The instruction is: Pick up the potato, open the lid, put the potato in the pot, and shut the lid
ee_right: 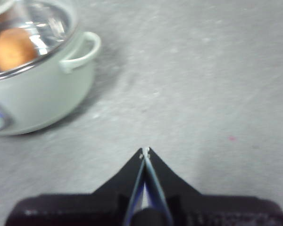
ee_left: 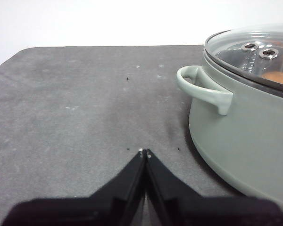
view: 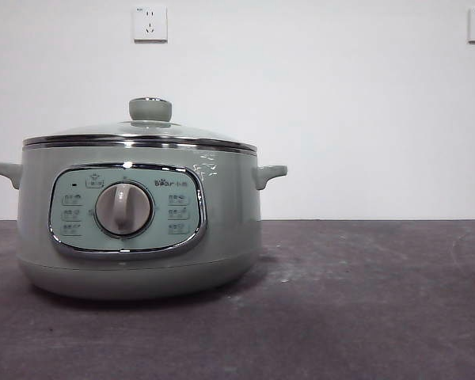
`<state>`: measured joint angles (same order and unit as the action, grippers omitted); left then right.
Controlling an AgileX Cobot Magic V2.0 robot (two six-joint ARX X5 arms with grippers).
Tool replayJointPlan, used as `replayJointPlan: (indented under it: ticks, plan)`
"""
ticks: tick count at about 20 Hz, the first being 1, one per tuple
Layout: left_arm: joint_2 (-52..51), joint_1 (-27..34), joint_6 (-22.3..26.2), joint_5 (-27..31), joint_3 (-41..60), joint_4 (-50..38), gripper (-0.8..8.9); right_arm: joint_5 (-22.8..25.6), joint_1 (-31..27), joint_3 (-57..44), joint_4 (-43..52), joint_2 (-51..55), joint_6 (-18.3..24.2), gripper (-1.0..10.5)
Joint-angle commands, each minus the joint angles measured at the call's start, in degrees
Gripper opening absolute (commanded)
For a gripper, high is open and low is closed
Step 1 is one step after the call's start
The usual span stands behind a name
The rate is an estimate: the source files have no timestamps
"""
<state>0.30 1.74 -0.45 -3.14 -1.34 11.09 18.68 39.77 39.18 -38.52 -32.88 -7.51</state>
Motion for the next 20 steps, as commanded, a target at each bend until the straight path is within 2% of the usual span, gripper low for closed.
replayJointPlan:
  ticks: [1, 4, 6, 7, 9, 11, 13, 15, 20]
  plan:
    - [-0.07, 0.2, 0.46, 0.07, 1.01, -0.28, -0.04, 1.14, 0.04, -0.37, 0.07, 0.07, 0.39, 0.0]
    - [-0.07, 0.2, 0.44, 0.07, 1.01, -0.28, -0.04, 2.84, -2.4, -0.48, -0.33, 2.69, 2.38, 0.0]
    - [-0.07, 0.2, 0.46, 0.07, 1.01, -0.31, -0.04, 2.12, -8.37, -1.99, 3.52, 4.68, 3.23, 0.0]
    - [-0.07, 0.2, 0.46, 0.07, 1.01, -0.31, -0.04, -0.13, -12.74, -3.96, 7.39, 6.62, 3.08, 0.0]
    - [-0.07, 0.2, 0.44, 0.07, 1.01, -0.31, -0.04, -9.9, -21.59, -9.6, 15.72, 11.56, 3.34, 0.0]
    - [-0.07, 0.2, 0.44, 0.07, 1.01, -0.31, -0.04, -17.73, -29.35, -15.82, 21.29, 17.14, 3.3, 0.0]
    - [-0.07, 0.2, 0.44, 0.07, 1.01, -0.31, -0.04, -22.29, -34.77, -21.53, 24.57, 21.9, 3.26, 0.0]
    - [-0.07, 0.2, 0.44, 0.09, 1.01, -0.31, -0.04, -24.48, -37.59, -26.01, 25.27, 25.4, 2.93, 0.0]
    - [-0.07, 0.2, 0.44, 0.09, 1.01, -0.31, -0.04, -24.74, -38.16, -31.67, 26.91, 27.69, 2.84, 0.0]
